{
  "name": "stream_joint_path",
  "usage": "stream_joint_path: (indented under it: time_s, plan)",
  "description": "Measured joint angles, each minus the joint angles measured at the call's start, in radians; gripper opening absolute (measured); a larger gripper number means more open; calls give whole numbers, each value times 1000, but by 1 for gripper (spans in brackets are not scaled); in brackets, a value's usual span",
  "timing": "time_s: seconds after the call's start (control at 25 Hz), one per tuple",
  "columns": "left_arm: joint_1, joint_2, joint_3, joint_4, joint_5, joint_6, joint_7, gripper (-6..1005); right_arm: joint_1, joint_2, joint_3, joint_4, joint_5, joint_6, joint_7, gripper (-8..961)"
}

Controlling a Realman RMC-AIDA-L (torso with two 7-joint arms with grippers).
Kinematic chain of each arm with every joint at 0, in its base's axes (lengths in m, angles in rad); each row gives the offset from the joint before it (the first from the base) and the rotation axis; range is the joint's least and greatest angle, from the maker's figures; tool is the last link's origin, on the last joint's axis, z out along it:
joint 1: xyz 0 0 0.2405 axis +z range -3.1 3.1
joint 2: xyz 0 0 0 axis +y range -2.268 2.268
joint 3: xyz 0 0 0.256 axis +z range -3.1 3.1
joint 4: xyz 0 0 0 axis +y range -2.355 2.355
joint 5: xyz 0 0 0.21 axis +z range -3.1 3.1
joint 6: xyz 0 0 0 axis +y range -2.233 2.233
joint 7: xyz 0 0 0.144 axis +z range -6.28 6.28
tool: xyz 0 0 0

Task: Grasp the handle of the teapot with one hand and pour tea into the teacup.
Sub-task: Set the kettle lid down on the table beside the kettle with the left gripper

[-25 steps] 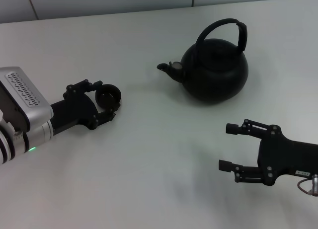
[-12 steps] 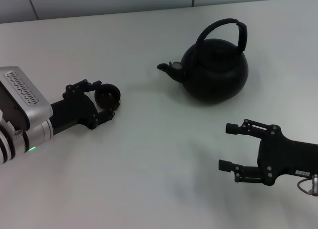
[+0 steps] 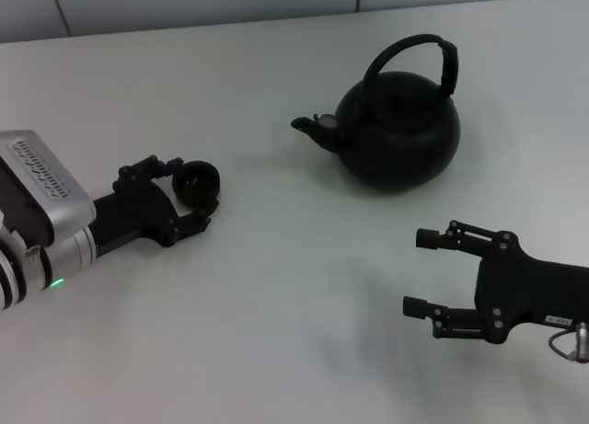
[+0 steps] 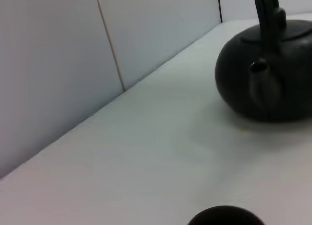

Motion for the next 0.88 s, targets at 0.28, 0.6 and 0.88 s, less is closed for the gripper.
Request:
stream_joint_path:
  time_s: [0.28,0.6,0.88]
  plan:
    - [10,4,0,12,-1,46,-4,751,0,0,-1,0,0,0,0,828]
    - [20,6,-4,19,-2,83,-14,800,0,0,-2,0,0,1,0,827]
    - [99,12,-3,121,-3,120,-56,800,0,0,4,0,0,2,0,828]
